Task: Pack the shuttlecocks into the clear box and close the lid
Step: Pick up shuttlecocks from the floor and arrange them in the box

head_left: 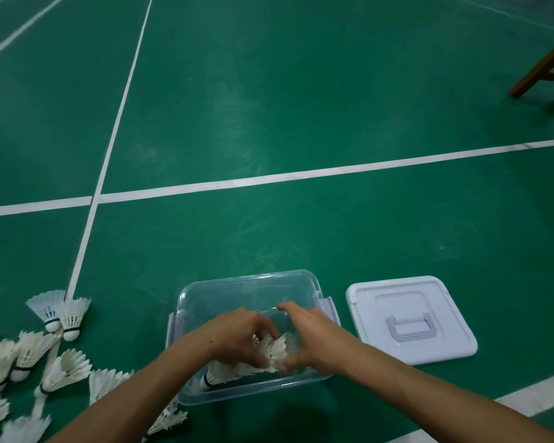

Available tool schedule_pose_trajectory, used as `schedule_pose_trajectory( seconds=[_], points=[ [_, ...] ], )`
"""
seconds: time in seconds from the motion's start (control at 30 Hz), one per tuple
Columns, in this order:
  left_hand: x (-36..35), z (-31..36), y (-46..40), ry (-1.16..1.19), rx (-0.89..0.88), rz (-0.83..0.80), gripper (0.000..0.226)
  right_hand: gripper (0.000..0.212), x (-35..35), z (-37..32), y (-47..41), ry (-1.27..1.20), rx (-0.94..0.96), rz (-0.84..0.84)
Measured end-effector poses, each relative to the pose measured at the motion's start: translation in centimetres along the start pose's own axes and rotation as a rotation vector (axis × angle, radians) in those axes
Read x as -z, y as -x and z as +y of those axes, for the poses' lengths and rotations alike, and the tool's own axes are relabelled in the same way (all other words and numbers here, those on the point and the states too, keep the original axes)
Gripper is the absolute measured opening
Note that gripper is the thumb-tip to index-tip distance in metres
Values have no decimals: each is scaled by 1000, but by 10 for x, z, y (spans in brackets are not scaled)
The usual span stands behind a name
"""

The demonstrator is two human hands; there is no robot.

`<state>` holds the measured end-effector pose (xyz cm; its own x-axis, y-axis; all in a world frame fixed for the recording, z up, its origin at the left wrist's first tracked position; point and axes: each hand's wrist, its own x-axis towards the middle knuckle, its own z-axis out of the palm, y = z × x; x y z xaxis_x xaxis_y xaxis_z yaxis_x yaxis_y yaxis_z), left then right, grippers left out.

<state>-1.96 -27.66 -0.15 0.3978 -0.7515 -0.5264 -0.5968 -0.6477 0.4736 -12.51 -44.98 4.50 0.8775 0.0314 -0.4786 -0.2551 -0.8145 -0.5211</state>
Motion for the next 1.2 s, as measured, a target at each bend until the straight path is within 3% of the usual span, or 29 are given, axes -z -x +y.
schedule_pose_trajectory(
  seconds=[0.13,0.3,0.37,0.43,0.5,0.57,0.8,1.0,1.1,1.2],
  points=[
    [-8,15,-16,-138,4,-64,56,89,26,10,6,-183,3,137],
    [-14,17,-25,-115,27,-99,75,60,42,24,13,-318,23,253],
    [-3,13,-20,-34,-11,-15,84,53,42,27,15,-340,38,277],
    [14,11,-10,165,-48,144,75,47,39,25,17,-362,77,272],
    [28,15,-1,453,-44,279,56,54,32,14,21,-413,151,221],
    [31,24,3,648,-35,357,40,74,25,-1,22,-472,210,201],
    [17,44,-6,966,82,564,30,114,12,-19,25,-566,298,168],
    [24,57,2,1087,260,453,48,103,5,-14,24,-569,305,236],
    [29,49,8,1079,205,458,55,93,9,-6,25,-538,323,300],
    [24,29,12,967,113,486,47,78,25,15,27,-522,273,418]
  ],
)
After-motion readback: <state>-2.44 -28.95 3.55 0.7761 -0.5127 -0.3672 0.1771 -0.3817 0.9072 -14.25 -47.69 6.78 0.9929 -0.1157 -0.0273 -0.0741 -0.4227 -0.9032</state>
